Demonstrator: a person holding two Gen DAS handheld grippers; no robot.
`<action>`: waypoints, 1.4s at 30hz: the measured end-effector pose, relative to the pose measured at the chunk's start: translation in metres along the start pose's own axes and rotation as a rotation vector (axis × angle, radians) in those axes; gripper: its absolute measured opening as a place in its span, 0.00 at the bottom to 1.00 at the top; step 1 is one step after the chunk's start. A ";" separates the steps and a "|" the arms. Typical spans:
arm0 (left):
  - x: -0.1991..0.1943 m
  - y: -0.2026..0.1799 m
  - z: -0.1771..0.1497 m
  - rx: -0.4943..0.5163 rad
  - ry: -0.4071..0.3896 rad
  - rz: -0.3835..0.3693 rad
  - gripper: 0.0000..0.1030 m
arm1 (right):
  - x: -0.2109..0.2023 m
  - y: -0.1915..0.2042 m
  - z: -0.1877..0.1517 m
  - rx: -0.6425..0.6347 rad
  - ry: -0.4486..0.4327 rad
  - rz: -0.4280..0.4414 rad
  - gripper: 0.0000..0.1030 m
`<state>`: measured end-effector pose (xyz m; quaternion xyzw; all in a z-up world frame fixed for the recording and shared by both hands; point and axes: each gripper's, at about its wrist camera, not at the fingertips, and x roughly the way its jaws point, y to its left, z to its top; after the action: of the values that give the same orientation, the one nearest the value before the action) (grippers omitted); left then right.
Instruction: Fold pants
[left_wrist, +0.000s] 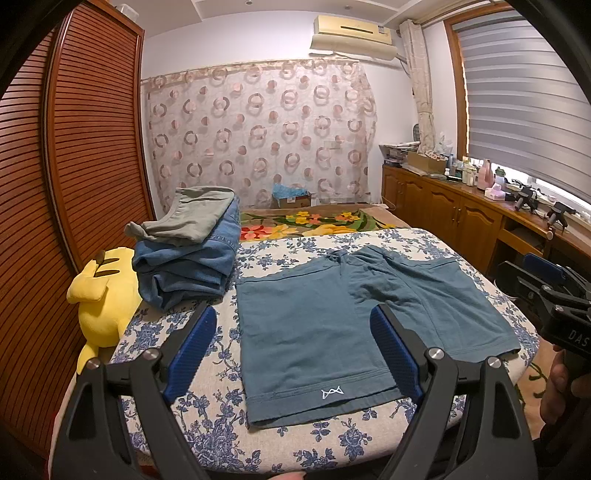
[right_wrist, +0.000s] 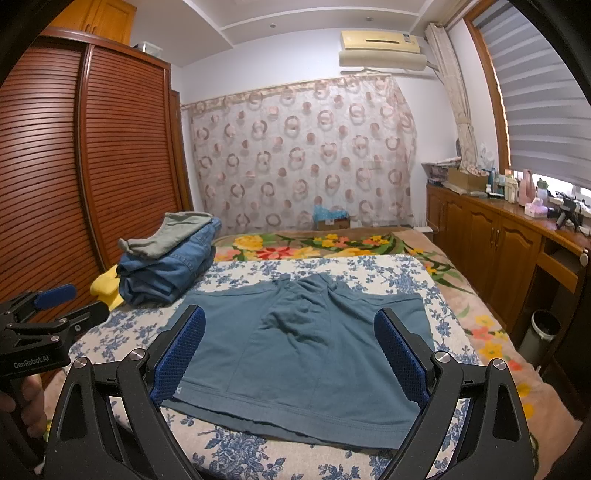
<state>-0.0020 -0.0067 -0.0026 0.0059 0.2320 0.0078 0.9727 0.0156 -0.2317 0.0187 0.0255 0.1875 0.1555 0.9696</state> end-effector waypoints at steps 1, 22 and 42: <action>0.000 0.001 0.000 0.000 0.000 0.001 0.84 | 0.000 0.000 0.000 0.000 0.000 -0.001 0.92; 0.010 -0.009 0.012 0.036 0.043 -0.036 0.84 | 0.001 0.009 0.002 -0.023 0.017 -0.005 0.92; 0.070 -0.024 0.010 0.079 0.136 -0.132 0.84 | 0.034 -0.039 -0.005 -0.018 0.074 -0.021 0.91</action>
<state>0.0653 -0.0296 -0.0262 0.0283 0.2974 -0.0648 0.9521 0.0552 -0.2585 -0.0028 0.0092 0.2219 0.1478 0.9638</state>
